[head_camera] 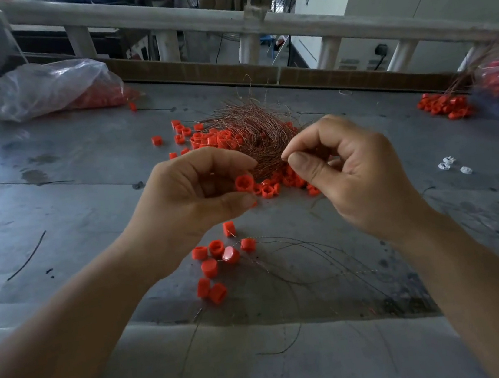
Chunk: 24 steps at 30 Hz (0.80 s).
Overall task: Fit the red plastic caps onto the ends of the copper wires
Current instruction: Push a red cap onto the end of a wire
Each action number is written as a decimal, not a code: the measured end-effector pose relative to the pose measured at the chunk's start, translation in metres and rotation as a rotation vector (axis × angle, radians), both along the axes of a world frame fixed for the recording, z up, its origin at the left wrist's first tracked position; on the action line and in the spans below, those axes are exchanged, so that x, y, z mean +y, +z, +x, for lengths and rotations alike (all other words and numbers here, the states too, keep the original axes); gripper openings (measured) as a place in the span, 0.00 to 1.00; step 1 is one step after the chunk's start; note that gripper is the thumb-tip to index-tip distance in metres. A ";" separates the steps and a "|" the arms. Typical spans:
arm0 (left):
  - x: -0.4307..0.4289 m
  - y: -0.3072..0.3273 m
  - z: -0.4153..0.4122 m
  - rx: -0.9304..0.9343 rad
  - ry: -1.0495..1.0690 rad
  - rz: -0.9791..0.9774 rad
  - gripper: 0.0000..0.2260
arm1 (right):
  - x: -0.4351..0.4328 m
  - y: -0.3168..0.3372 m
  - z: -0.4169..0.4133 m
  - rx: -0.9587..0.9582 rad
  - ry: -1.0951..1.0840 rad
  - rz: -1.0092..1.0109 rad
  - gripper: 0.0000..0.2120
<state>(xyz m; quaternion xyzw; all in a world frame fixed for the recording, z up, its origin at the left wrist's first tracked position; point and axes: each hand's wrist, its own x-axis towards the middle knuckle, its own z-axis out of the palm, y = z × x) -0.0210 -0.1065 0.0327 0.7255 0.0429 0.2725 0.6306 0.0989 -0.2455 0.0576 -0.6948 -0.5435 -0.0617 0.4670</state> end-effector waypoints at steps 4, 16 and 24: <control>0.004 0.000 0.000 0.013 0.006 0.006 0.12 | 0.004 -0.002 -0.005 0.004 0.032 -0.040 0.04; 0.004 -0.001 0.001 -0.003 0.041 0.071 0.13 | 0.007 -0.004 -0.013 0.046 0.095 -0.088 0.03; 0.003 -0.002 0.002 -0.043 0.047 0.123 0.12 | 0.012 -0.012 -0.016 0.074 0.143 -0.177 0.04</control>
